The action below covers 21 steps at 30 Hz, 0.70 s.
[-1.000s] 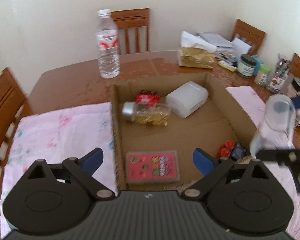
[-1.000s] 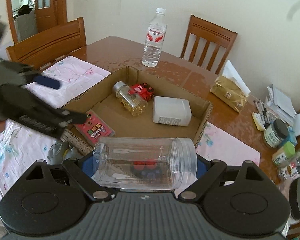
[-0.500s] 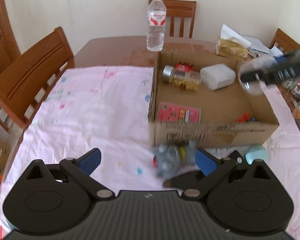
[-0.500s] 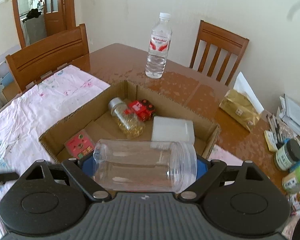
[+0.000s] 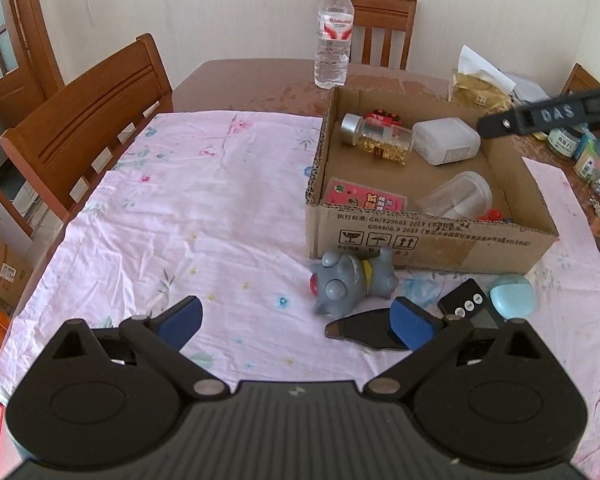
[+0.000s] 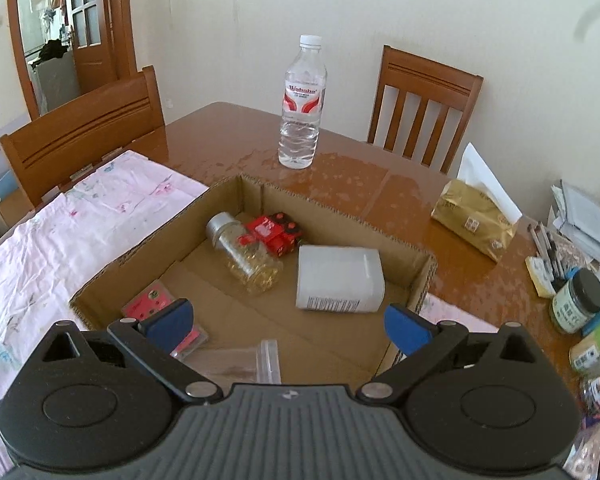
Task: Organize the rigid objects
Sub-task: 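Withdraw both grippers from the box toward the remaining items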
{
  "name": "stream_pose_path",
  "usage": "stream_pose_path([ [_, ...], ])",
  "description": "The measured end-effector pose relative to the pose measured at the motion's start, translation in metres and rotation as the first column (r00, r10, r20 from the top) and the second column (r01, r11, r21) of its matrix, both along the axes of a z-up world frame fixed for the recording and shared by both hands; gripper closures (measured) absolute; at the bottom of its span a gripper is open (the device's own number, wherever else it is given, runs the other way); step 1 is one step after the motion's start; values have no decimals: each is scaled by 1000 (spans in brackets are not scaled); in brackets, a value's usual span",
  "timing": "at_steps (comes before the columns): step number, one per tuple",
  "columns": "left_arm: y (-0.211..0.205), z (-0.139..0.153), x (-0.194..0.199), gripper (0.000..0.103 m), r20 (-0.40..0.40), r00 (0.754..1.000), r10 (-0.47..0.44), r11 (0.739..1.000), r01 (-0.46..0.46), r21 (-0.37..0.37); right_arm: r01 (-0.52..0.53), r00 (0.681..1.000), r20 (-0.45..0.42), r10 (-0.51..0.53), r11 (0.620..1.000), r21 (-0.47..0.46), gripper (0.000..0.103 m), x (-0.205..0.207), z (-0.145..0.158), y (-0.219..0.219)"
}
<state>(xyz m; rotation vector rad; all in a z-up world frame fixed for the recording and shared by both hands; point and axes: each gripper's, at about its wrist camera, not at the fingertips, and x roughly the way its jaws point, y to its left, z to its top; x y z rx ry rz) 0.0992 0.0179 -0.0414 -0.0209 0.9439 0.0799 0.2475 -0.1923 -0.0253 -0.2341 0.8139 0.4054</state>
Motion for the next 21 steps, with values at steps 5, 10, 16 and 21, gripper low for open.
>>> stream_pose_path([
  [5, 3, 0, 4, 3, -7, 1000, -22, 1000, 23, 6, 60, 998, 0, -60, 998, 13, 0, -17, 1, -7],
  [10, 6, -6, 11, 3, -9, 995, -94, 995, 95, 34, 142, 990, -2, -142, 990, 6, 0, -37, -2, -15],
  [16, 20, -15, 23, 3, -10, 987, -159, 987, 159, 29, 266, 963, -42, -266, 964, -2, 0, -63, -12, -19],
  [21, 32, -25, 31, 3, -18, 978, -208, 978, 208, 4, 378, 919, -111, -379, 925, -27, 0, -80, -36, -19],
])
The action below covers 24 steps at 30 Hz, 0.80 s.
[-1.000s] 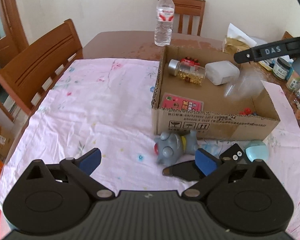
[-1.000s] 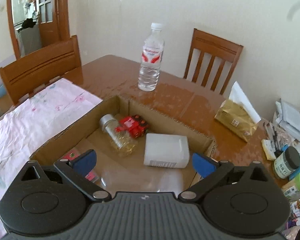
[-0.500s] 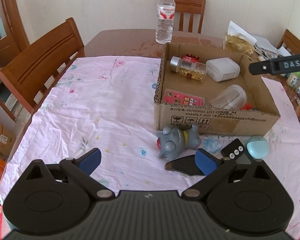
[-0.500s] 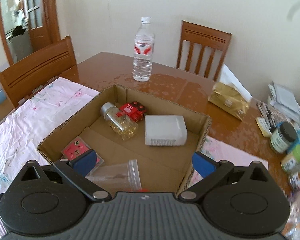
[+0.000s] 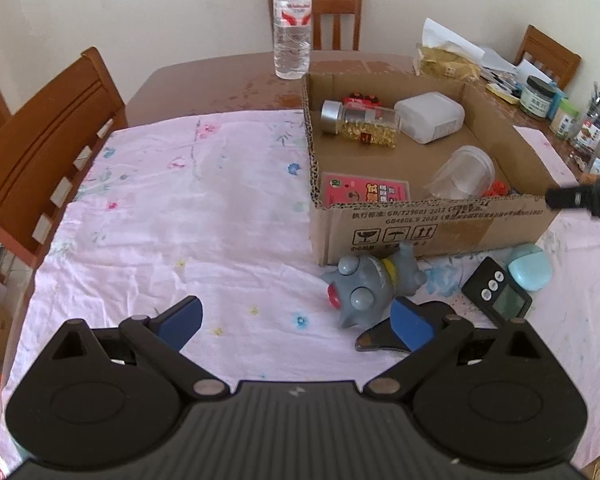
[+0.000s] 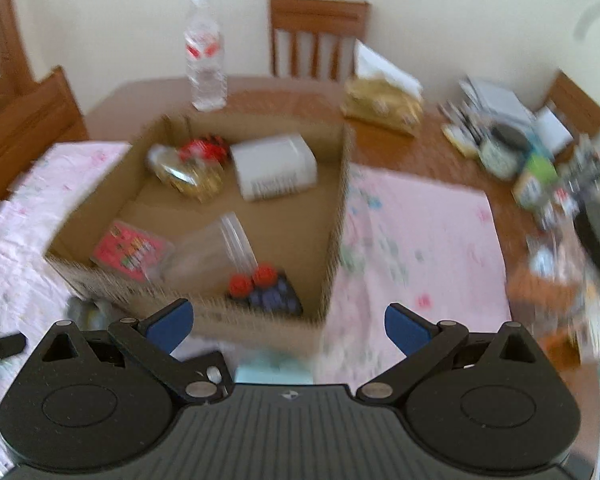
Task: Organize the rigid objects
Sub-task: 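Withdraw both grippers from the box toward the remaining items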
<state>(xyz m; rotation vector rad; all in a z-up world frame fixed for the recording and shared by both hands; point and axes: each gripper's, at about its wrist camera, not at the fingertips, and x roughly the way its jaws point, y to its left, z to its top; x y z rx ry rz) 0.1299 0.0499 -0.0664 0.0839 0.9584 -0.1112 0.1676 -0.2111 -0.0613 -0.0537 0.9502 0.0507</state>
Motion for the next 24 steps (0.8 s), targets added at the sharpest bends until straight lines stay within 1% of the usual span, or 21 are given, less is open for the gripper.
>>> stream_pose_path([
  [4, 5, -7, 3, 3, -9, 999, -35, 999, 34, -21, 85, 994, -74, -84, 996, -3, 0, -4, -34, 0],
  [7, 9, -9, 3, 3, -14, 999, -49, 998, 48, -38, 127, 986, -104, -127, 992, -5, 0, 0, -52, 1],
  [12, 14, -11, -1, 3, -23, 998, -57, 998, 56, -33, 199, 974, -110, -197, 980, 13, 0, 8, -69, 0],
  [15, 15, -13, -5, 3, -33, 998, -54, 998, 54, -22, 232, 966, -113, -231, 973, -4, 0, 11, -78, -1],
  [18, 14, -14, -7, 3, -42, 998, -42, 999, 41, -11, 229, 965, -123, -230, 973, -19, 0, 13, -87, -2],
  [24, -2, -14, -8, 3, -52, 998, -18, 1000, 18, 4, 162, 979, -121, -164, 986, -23, 0, 2, -90, -10],
])
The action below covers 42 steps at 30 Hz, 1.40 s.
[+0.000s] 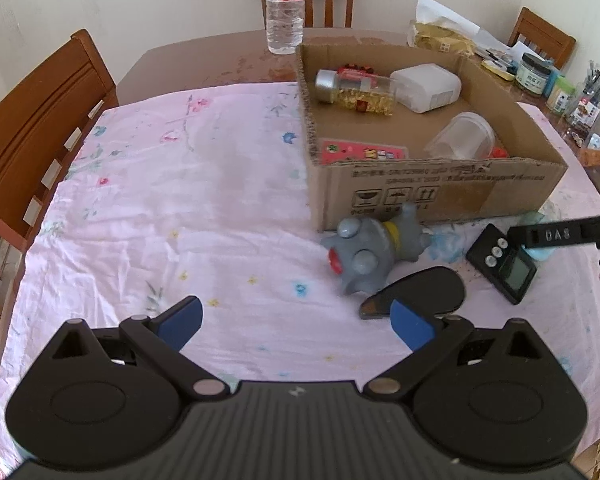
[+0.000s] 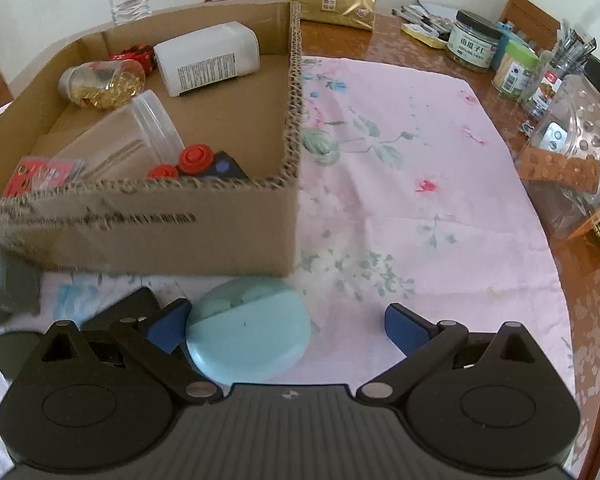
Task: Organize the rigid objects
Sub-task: 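Withdraw both grippers from the box toward the remaining items, then grasp the black oval case with left gripper while right grasps the light-blue round case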
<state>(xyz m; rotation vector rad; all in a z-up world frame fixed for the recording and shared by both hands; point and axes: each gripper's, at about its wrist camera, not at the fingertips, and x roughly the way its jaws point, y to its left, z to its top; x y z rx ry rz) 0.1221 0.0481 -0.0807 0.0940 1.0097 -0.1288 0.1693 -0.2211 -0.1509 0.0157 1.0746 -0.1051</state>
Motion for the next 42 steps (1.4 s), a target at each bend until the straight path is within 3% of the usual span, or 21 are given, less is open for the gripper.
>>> stream_pose_path([
  [13, -62, -15, -2, 3, -56, 998, -5, 1000, 5, 4, -154, 988, 22, 154, 988, 4, 0, -25, 1, -41],
  [17, -72, -30, -2, 3, -84, 996, 40, 999, -41, -20, -212, 977, 35, 212, 977, 4, 0, -29, 1, -45],
  [23, -81, -49, -3, 3, -81, 989, 123, 992, -123, 1, -278, 958, 78, 277, 961, 1, 0, -36, -1, -51],
  [27, -82, -56, -4, 3, -57, 982, 179, 984, -179, -7, -289, 954, 88, 288, 957, 1, 0, -37, -1, -52],
  [38, -88, -59, 3, 3, 3, 982, 187, 982, -187, -18, -294, 951, 101, 292, 956, -1, 0, -39, -1, -52],
  [42, -89, -56, 4, 13, 10, 979, 205, 979, -204, -22, -285, 954, 101, 283, 959, -1, 0, -39, -1, -51],
])
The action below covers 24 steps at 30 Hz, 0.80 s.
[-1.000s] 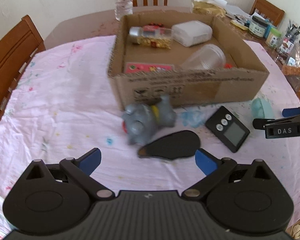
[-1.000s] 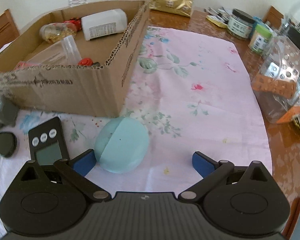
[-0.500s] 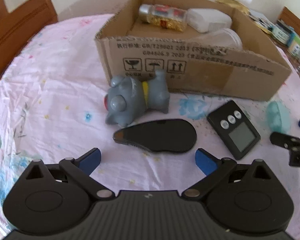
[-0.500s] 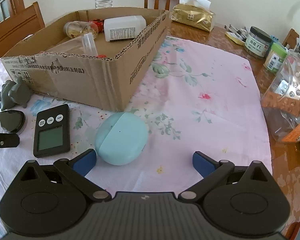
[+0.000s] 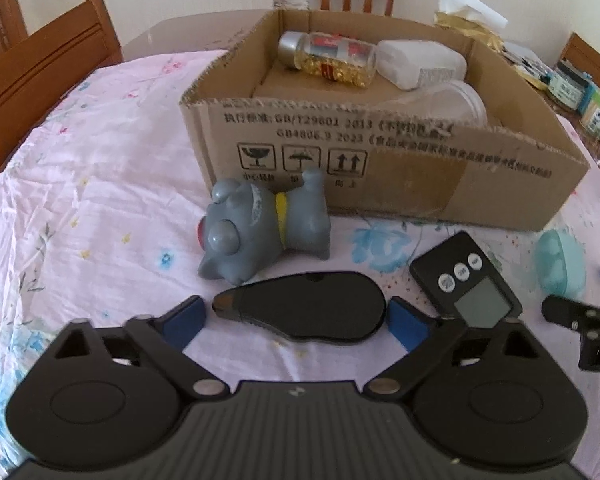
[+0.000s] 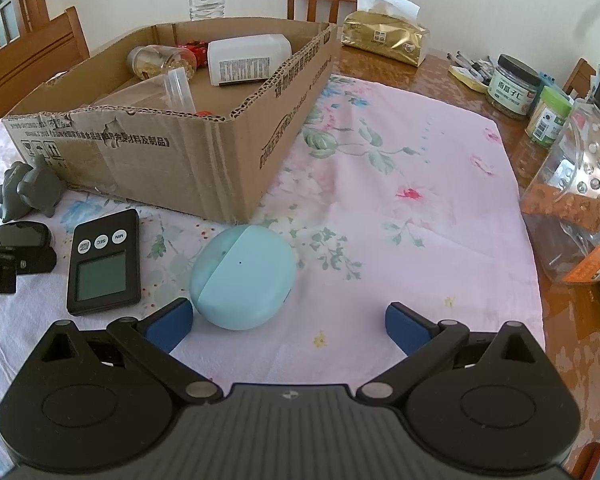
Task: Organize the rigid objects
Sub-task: 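Grasp the black oval case with left gripper while right grasps the light-blue round case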
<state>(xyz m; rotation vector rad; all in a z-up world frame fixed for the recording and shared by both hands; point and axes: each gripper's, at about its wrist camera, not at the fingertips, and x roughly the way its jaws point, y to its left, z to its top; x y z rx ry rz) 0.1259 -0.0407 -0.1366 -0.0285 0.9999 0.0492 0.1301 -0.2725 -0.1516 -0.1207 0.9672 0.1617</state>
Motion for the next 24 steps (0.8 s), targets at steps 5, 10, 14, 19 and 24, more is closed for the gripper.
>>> stream_pose_path([
  [5, 3, 0, 0, 13, -5, 1000, -13, 1000, 13, 1, 3, 1000, 5, -3, 1000, 1, 0, -1, 0, 0],
  [10, 12, 1, -2, 13, -12, 1000, -18, 1000, 18, 1, 59, 998, -32, -60, 998, -7, 0, 8, 2, 6],
  [14, 13, 1, -3, 13, -15, 1000, -24, 1000, 24, 2, 81, 996, -29, -81, 997, -11, 0, 19, 1, 15],
  [19, 14, 1, -3, 13, -14, 999, -35, 999, 35, 1, 114, 993, -35, -115, 993, -13, 0, 14, 2, 4],
  [24, 14, 1, -3, 13, -14, 999, -43, 999, 43, 1, 121, 992, -29, -122, 992, -36, 5, 5, 4, 1],
])
